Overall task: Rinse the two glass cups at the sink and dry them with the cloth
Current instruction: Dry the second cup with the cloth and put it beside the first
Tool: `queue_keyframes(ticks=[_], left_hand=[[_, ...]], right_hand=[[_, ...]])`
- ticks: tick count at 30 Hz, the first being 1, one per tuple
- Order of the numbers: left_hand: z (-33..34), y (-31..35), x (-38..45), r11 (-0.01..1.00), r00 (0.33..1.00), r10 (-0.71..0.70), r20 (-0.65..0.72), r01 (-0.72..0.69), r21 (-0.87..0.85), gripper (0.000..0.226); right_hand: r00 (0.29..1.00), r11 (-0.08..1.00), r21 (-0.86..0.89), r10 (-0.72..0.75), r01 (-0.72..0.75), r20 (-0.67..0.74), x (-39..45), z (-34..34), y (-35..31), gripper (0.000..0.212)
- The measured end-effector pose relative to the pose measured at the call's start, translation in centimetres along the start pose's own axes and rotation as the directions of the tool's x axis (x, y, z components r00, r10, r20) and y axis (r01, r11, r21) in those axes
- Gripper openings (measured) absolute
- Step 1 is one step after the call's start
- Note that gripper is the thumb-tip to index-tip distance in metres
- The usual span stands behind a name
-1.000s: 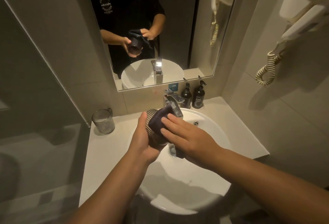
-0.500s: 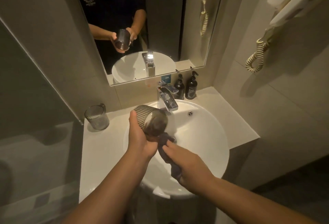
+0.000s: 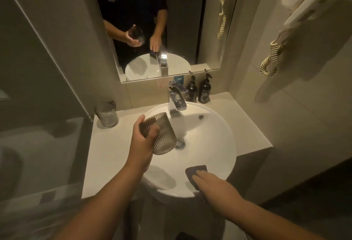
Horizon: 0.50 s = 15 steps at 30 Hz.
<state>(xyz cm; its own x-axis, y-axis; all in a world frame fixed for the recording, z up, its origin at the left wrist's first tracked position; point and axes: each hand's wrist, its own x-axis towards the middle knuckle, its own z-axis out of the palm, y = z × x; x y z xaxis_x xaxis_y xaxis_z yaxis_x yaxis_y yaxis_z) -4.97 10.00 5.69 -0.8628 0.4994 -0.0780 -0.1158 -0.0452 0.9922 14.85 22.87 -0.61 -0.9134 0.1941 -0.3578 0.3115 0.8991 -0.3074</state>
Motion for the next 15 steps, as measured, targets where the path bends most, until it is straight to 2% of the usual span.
queue_keyframes(ticks=[2, 4, 5, 8, 10, 11, 13, 15], left_hand=[[0.4, -0.8, -1.8, 0.955, 0.99, 0.137, 0.03, -0.14, 0.263, 0.086], [1.1, -1.1, -3.3, 0.904, 0.98, 0.184, 0.082, -0.201, 0.377, 0.097], [1.3, -1.5, -4.0, 0.886, 0.974, 0.202, 0.102, -0.226, 0.405, 0.101], [2.1, -1.7, -6.3, 0.831, 0.963, 0.24, 0.124, -0.27, 0.486, 0.104], [2.4, -1.6, -7.8, 0.798, 0.958, 0.264, 0.116, -0.284, 0.531, 0.101], [2.4, -1.4, -8.6, 0.782, 0.955, 0.281, 0.097, -0.286, 0.553, 0.097], [2.4, -1.2, -9.8, 0.769, 0.952, 0.299, 0.058, -0.277, 0.576, 0.089], [2.7, -1.0, -10.7, 0.781, 0.958, 0.282, 0.046, -0.257, 0.569, 0.085]], right_hand=[[0.997, 0.995, -0.093, -0.03, 0.036, 0.065, 0.9, 1.7, 0.4, 0.041], [0.998, 0.99, -0.126, -0.05, 0.056, 0.049, 1.5, 2.4, 0.8, 0.042], [0.997, 0.989, -0.129, -0.066, 0.071, 0.041, 1.7, 2.4, 1.1, 0.051], [0.98, 0.985, -0.152, -0.054, 0.083, 0.19, 0.9, 1.4, 1.7, 0.111], [0.973, 0.994, -0.05, -0.085, 0.098, 0.215, -0.2, -0.4, 1.8, 0.121], [0.98, 0.993, 0.066, -0.107, 0.097, 0.169, -0.8, -1.7, 1.7, 0.118], [0.991, 0.948, 0.288, -0.134, 0.132, -0.015, -1.8, -4.9, 1.1, 0.11], [0.974, 0.907, 0.371, -0.14, 0.198, -0.178, -2.0, -7.5, 0.2, 0.1]])
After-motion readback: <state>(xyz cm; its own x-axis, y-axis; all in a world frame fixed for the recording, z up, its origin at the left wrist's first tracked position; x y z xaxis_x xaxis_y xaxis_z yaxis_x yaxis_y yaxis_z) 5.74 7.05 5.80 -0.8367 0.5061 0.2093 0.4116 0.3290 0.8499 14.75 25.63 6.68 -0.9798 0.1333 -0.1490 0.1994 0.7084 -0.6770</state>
